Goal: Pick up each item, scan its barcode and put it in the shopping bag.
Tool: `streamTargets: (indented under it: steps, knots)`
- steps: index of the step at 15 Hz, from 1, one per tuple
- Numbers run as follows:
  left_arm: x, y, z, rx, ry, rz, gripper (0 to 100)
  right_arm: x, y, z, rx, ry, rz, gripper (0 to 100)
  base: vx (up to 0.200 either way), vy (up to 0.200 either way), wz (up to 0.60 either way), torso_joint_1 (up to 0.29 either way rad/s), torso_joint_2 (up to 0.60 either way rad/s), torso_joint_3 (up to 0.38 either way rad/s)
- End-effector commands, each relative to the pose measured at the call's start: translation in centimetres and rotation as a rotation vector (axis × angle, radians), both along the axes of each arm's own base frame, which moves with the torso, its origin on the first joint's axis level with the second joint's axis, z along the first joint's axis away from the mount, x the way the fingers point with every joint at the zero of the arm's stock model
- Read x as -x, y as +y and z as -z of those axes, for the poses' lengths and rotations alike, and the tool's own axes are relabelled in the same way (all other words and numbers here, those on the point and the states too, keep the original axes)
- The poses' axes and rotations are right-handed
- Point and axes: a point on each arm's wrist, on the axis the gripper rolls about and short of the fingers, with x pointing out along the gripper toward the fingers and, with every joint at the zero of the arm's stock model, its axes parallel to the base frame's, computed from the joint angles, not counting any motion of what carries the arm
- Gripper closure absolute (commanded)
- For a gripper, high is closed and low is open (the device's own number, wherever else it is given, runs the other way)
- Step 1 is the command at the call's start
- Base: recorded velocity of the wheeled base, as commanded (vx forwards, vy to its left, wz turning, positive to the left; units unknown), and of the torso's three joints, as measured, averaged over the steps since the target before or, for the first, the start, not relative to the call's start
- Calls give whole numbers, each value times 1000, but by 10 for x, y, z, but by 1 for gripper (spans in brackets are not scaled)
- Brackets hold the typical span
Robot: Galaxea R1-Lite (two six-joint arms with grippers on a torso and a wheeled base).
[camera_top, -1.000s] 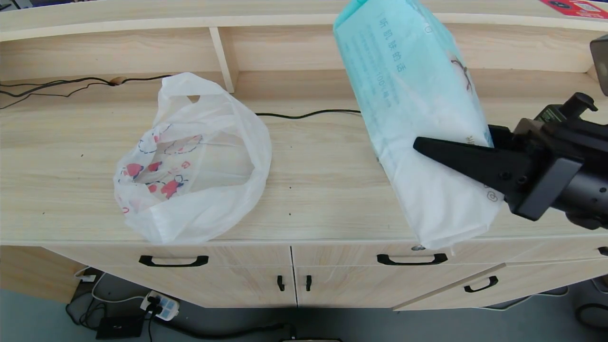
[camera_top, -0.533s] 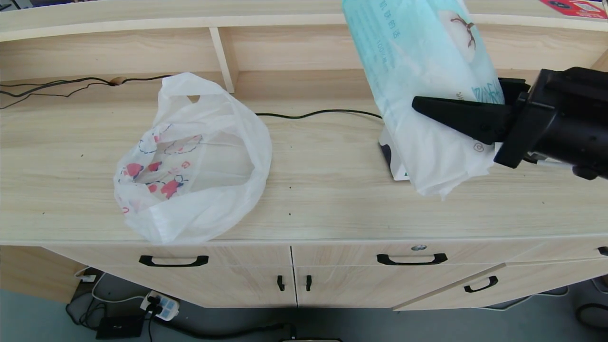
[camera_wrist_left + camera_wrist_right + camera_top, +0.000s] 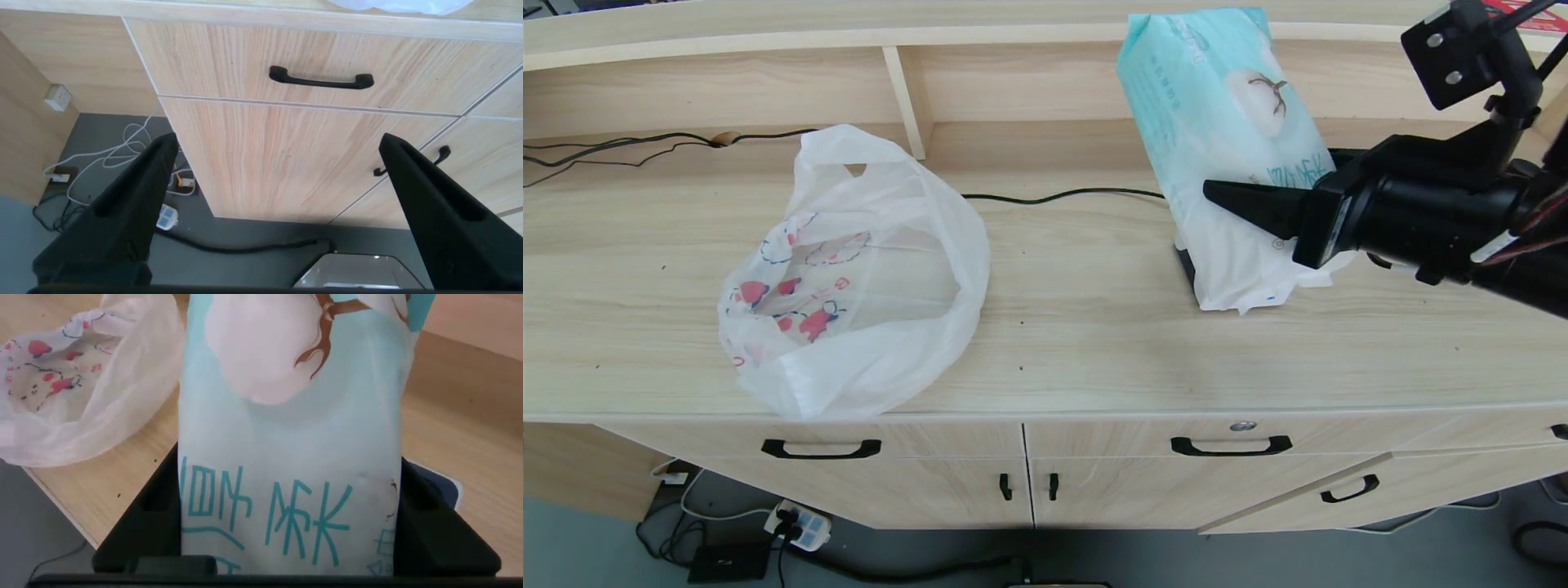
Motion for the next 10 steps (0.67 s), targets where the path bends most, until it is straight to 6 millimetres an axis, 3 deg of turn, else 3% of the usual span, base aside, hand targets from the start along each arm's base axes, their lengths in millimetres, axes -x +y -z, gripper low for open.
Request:
streamTargets:
  steps: [1, 4, 10]
  knots:
    - [0, 0, 0, 1, -1, -1, 0, -22, -2, 7, 8, 10, 37, 100, 0, 0, 0, 0, 0, 0]
    - [0, 0, 0, 1, -1, -1, 0, -43, -4, 9, -3, 0, 63, 100, 0, 0, 0, 0, 0, 0]
    - [0, 0, 0, 1, -1, -1, 0, -58, -20, 19, 10, 27, 131, 100, 0, 0, 0, 0, 0, 0]
